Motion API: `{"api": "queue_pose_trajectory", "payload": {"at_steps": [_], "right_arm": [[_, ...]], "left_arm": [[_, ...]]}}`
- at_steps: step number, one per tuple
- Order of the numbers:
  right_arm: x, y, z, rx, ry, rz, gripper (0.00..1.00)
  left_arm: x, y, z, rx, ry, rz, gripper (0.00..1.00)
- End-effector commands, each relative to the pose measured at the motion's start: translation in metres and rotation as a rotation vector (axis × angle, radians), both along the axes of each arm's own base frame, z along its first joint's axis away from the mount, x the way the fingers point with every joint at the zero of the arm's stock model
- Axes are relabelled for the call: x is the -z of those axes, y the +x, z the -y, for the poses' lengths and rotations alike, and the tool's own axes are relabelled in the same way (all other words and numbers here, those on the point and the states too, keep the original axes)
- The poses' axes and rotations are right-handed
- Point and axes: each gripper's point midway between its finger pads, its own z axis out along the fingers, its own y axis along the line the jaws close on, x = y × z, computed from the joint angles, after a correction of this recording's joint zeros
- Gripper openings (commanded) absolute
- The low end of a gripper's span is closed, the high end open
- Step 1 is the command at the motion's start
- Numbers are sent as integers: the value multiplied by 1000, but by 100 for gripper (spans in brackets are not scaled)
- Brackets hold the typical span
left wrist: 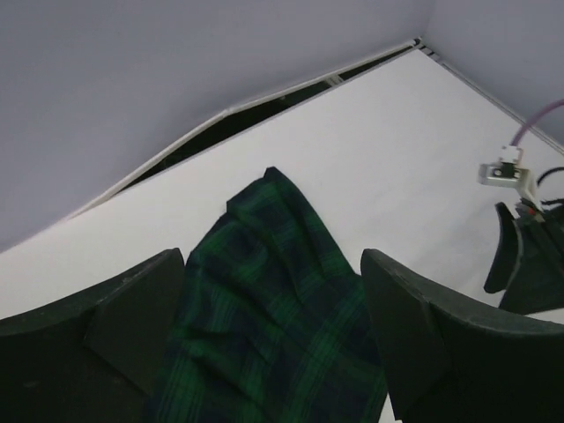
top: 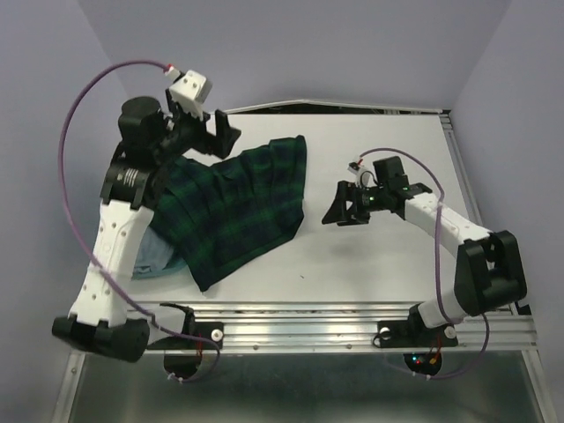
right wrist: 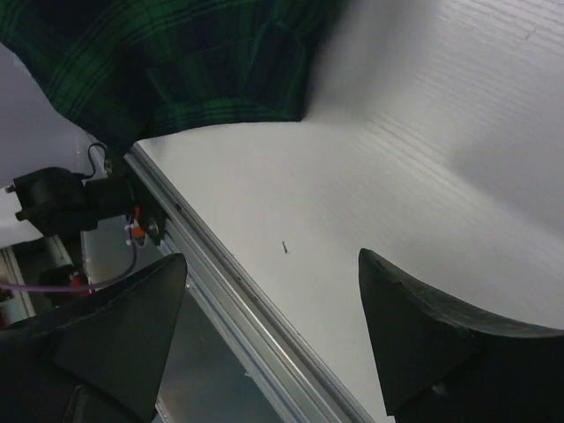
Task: Fold and stack the skirts
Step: Move the skirt to the center of the board
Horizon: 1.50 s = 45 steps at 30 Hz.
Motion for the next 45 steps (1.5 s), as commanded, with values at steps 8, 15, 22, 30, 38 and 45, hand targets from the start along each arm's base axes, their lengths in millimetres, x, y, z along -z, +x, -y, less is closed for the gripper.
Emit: {"api": "queue_pose_trajectory", "payload": {"at_steps": [8, 15, 22, 30, 38, 45], "right_arm": [[22, 54, -104, -104, 50, -66, 97], [74, 73, -128, -123, 3, -166, 50], [53, 102, -63, 11, 16, -114, 1], [43, 96, 55, 203, -29, -57, 1], [82, 37, 103, 279, -151, -148, 1], [94, 16, 112, 282, -190, -225, 1]], "left_arm": [[112, -73, -69, -173, 106, -219, 96], [137, -80, -72, -174, 103, -269, 95], [149, -69, -62, -118, 110, -320, 94], [187, -57, -26, 86, 263, -387, 90], [239, -103, 35, 427, 621, -272, 89], [293, -183, 76, 803, 838, -231, 84]]}}
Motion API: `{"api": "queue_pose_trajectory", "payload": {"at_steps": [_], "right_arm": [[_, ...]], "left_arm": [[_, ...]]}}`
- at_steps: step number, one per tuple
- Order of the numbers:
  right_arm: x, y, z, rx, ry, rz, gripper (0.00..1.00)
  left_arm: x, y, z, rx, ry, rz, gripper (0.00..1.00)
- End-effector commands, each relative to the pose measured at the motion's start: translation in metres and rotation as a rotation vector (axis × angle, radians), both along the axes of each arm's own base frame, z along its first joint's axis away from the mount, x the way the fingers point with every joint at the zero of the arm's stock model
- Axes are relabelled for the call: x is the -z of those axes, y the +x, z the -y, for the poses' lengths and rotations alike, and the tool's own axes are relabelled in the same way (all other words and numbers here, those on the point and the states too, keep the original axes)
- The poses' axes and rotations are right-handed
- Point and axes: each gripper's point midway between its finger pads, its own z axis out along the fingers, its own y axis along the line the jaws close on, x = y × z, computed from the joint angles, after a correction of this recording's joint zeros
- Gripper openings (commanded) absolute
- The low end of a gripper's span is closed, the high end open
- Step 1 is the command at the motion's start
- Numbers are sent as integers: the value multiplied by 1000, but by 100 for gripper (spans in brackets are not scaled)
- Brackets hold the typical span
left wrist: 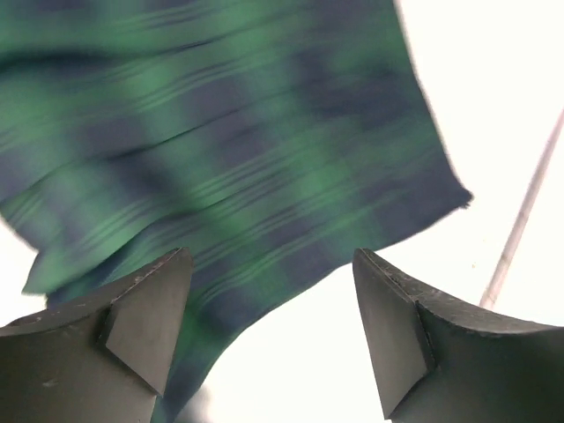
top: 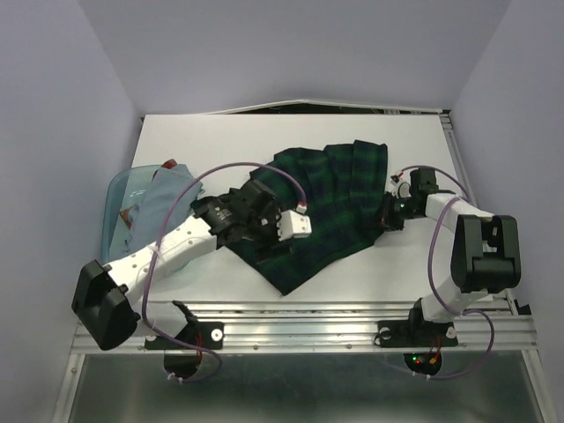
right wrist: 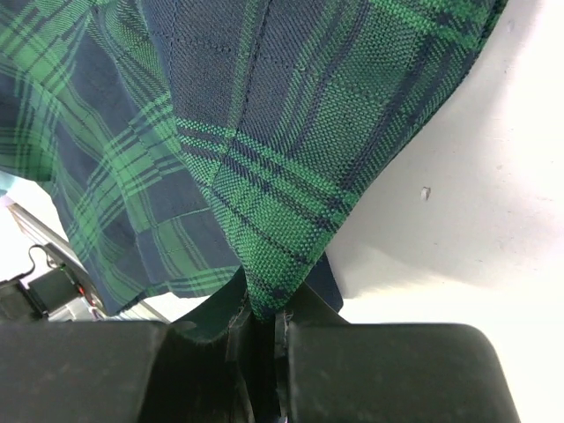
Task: Fold and stack the skirts
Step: Move the skirt to the center of the board, then flatten the skirt out
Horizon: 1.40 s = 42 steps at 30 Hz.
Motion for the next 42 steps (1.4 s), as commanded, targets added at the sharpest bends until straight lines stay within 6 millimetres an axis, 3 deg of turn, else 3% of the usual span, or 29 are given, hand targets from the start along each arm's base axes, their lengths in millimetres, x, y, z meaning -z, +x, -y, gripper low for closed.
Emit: {"api": "queue_pose_trajectory", "payload": {"at_steps": [1, 4, 8, 18, 21, 22, 27, 30, 33, 35, 36, 39, 42], "right_arm": [[1, -10, 10, -16, -45, -6, 1], [0, -10, 16, 3, -52, -15, 1], [-2, -9, 18, 3, -45, -22, 1], [3, -7, 18, -26, -41, -56, 1], [3, -6, 19, -36, -46, -57, 1], [2, -4, 20, -46, -52, -50, 1], [4, 2, 29, -91, -109, -41, 1], [7, -2, 35, -155, -146, -55, 1], [5, -3, 40, -215, -185, -24, 6], [0, -2, 48, -255, -238, 23, 16], [-3, -1, 51, -271, -258, 44, 36], [-22, 8, 64, -301, -337, 149, 70], [-36, 16, 72, -290, -378, 186, 70]], "left_arm": [[35, -49, 7, 256, 134, -2, 84], [60, -74, 2, 381, 206, 21, 84], [77, -81, -2, 437, 237, 62, 84], [99, -95, 32, 523, 194, 89, 83], [110, -100, 33, 557, 202, 96, 74], [111, -101, 31, 568, 210, 100, 65], [123, -103, 13, 639, 301, 96, 40], [129, -103, -2, 644, 361, 73, 11], [118, -95, -9, 608, 336, 108, 0], [108, -89, -10, 580, 307, 133, 0], [98, -81, -11, 544, 279, 156, 0], [77, -69, -11, 486, 217, 184, 0], [64, -56, -12, 441, 177, 215, 0]]}}
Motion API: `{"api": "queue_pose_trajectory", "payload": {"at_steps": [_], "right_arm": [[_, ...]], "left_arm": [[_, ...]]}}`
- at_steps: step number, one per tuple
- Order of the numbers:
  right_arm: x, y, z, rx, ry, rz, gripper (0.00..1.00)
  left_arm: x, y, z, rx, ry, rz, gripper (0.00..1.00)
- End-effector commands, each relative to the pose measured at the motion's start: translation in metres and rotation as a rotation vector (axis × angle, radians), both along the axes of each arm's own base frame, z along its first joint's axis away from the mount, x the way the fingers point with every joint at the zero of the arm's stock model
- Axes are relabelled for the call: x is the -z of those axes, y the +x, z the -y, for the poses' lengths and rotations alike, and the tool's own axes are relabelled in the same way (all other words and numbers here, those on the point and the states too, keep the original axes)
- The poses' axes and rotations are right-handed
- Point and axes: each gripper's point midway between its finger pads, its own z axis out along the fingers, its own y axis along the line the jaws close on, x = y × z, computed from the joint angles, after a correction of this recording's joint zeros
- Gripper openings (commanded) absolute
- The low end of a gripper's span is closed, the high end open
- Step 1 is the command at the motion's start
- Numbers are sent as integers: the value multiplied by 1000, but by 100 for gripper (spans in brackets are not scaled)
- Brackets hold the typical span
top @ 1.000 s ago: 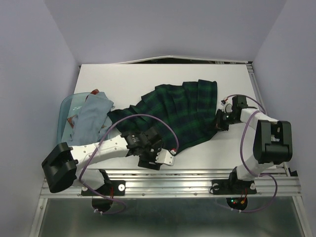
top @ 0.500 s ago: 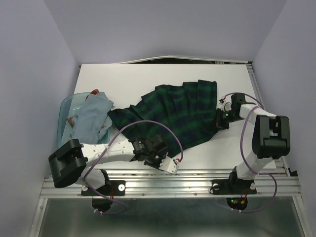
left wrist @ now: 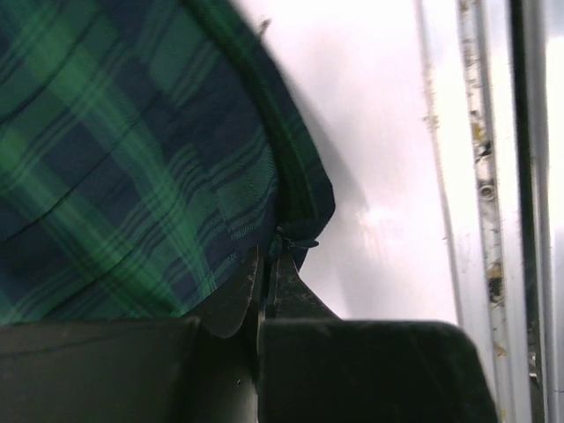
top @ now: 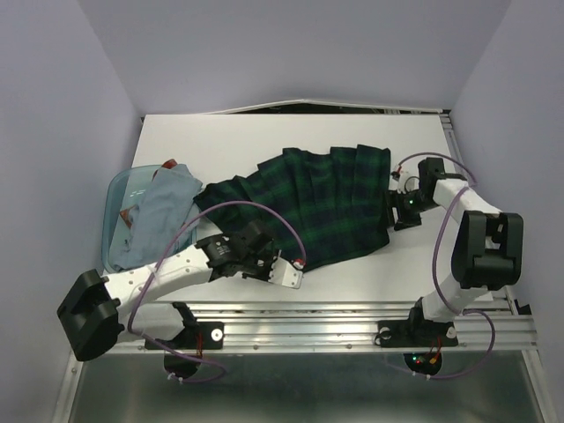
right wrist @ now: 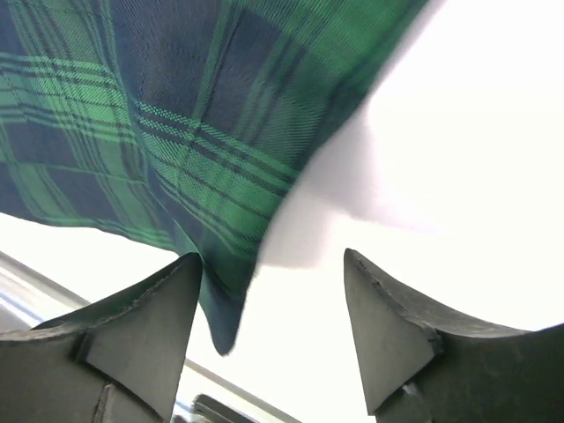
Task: Fold and stack the skirts
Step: Flatten the skirt out
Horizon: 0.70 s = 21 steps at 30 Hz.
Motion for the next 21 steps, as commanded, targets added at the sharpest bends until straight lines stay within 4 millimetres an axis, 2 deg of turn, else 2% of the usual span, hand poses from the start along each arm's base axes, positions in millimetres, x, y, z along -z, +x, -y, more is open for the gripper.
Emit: {"api": "queue_pose_trajectory", "payload": {"at_steps": [1, 6, 9, 10, 12, 13, 14, 15, 18, 21], "right_arm": [[-39, 27, 17, -50, -77, 156, 70], [-31, 9, -10, -62, 99, -3, 72], [-32, 4, -13, -134, 108, 69, 73], [-35, 17, -4, -187, 62, 189, 74], [-54, 19, 7, -249, -31, 381, 75], [-68, 38, 19, -311, -116, 548, 75], [-79, 41, 23, -350, -156, 639, 76], [-101, 40, 28, -376, -203, 752, 76], [-111, 36, 26, -551, -291, 913, 77], [-93, 27, 27, -751, -361, 959, 77]], "left_arm": [[-19, 11, -3, -19, -44, 40, 0], [-25, 15, 7, -20, -90, 50, 0], [-30, 16, 9, -30, -105, 26, 0], [-31, 16, 9, -32, -110, 16, 0], [-35, 15, 9, -35, -122, -13, 0], [-33, 17, 4, -51, -112, -30, 0], [-34, 16, 4, -47, -119, -45, 0], [-34, 17, 3, -51, -117, -55, 0], [-36, 21, -1, -63, -121, -89, 0], [-39, 30, -3, -89, -148, -112, 0]]}}
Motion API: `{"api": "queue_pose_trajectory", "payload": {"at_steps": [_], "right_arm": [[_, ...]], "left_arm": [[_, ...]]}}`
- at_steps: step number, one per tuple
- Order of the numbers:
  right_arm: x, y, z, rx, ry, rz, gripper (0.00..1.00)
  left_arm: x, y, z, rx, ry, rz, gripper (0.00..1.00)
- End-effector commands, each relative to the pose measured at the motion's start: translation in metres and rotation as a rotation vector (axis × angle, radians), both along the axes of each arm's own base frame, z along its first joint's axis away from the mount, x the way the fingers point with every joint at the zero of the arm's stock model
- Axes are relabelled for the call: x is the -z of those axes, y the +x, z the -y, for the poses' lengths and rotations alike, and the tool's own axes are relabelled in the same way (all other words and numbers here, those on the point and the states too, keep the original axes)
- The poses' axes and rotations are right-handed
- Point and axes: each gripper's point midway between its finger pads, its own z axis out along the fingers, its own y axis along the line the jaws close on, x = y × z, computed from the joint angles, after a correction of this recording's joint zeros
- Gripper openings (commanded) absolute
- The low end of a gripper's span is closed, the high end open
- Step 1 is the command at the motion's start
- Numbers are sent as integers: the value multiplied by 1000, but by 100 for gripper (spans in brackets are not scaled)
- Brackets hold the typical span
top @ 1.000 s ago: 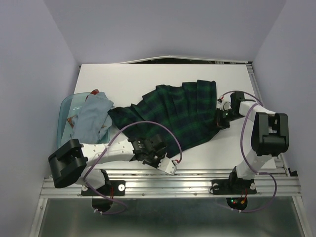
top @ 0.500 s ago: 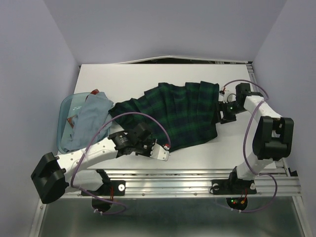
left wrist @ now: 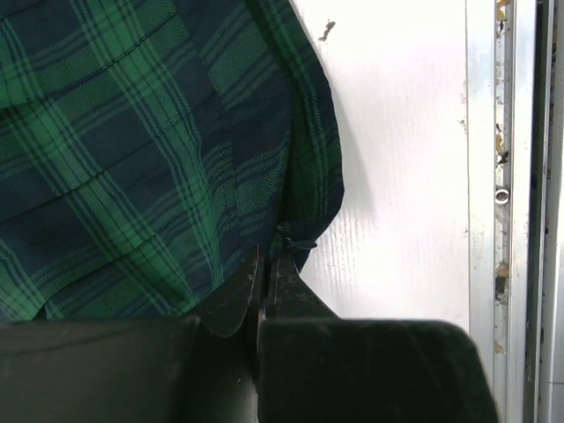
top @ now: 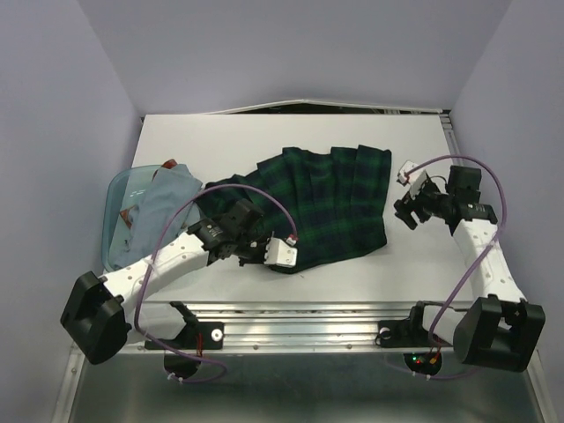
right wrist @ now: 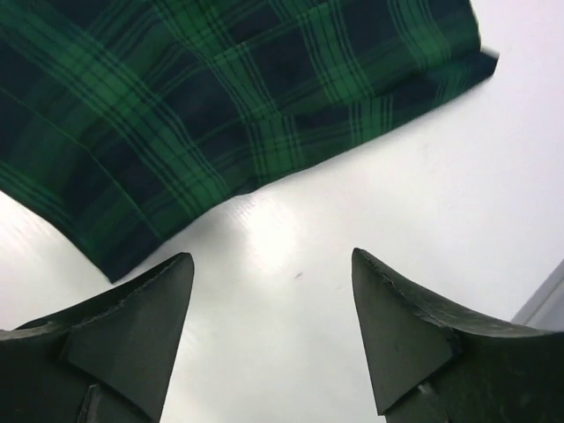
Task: Fold and stack the skirts
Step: Flatten the skirt out
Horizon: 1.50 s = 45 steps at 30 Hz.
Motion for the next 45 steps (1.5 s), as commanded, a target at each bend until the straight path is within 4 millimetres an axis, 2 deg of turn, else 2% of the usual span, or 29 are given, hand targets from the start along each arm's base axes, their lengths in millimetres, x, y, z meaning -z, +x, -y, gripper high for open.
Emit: {"api": "queue_pose_trajectory", "payload": {"at_steps": [1, 3, 4, 5, 8, 9, 12, 14, 24, 26, 29, 32, 33, 34, 35, 36, 37, 38, 39, 40, 43, 44, 45], "right_arm": [[29, -1, 1, -316, -250, 186, 76], [43, -13, -4, -374, -273, 203, 76], [43, -16, -6, -393, -284, 239, 76], [55, -25, -13, -445, -277, 251, 76], [60, -29, -22, -515, -290, 330, 75], [68, -33, -24, -535, -292, 337, 75], [71, -41, -37, -577, -243, 381, 75], [61, -39, -45, -595, -221, 465, 76], [66, -50, -65, -765, -251, 653, 77], [68, -50, -66, -777, -257, 673, 75], [72, -48, -66, -813, -285, 684, 63], [72, -49, -67, -826, -267, 672, 43], [72, -48, -67, -823, -267, 670, 34], [68, -45, -66, -815, -271, 674, 16], [67, -42, -64, -771, -243, 637, 6], [64, -37, -62, -731, -226, 619, 1], [47, -21, -57, -682, -244, 667, 1], [39, -14, -54, -587, -169, 612, 1], [30, -4, -47, -525, -169, 605, 1], [0, 14, -42, -452, -146, 637, 1], [-32, 39, -27, -269, -63, 563, 1], [-65, 54, -19, -213, -71, 601, 1], [-79, 61, -15, -173, -59, 606, 1]], "left_arm": [[-12, 6, 4, 3, -47, -47, 0], [-14, 13, 4, -26, -71, -78, 0], [-16, 15, 4, -36, -78, -88, 0], [-19, 17, 6, -37, -94, -101, 0], [-22, 29, 5, -79, -121, -125, 0], [-21, 34, 3, -106, -125, -143, 0], [-25, 40, 5, -126, -154, -173, 0], [-25, 44, 5, -146, -161, -199, 0], [-21, 58, 4, -193, -166, -247, 0], [-21, 59, 5, -197, -169, -256, 0], [-21, 61, 4, -207, -174, -261, 0], [-23, 65, 3, -222, -182, -263, 0], [-24, 66, 2, -228, -184, -264, 0], [-27, 67, 1, -236, -191, -264, 0], [-31, 70, 2, -241, -203, -260, 0], [-36, 73, 2, -247, -213, -255, 0], [-42, 76, 2, -256, -227, -244, 0], [-54, 84, 2, -274, -252, -227, 0], [-64, 88, 1, -286, -272, -212, 0], [-74, 95, 0, -321, -294, -203, 0], [-126, 125, 4, -366, -392, -88, 0], [-154, 142, 0, -431, -440, -32, 0], [-173, 151, -2, -455, -475, 12, 0]]}}
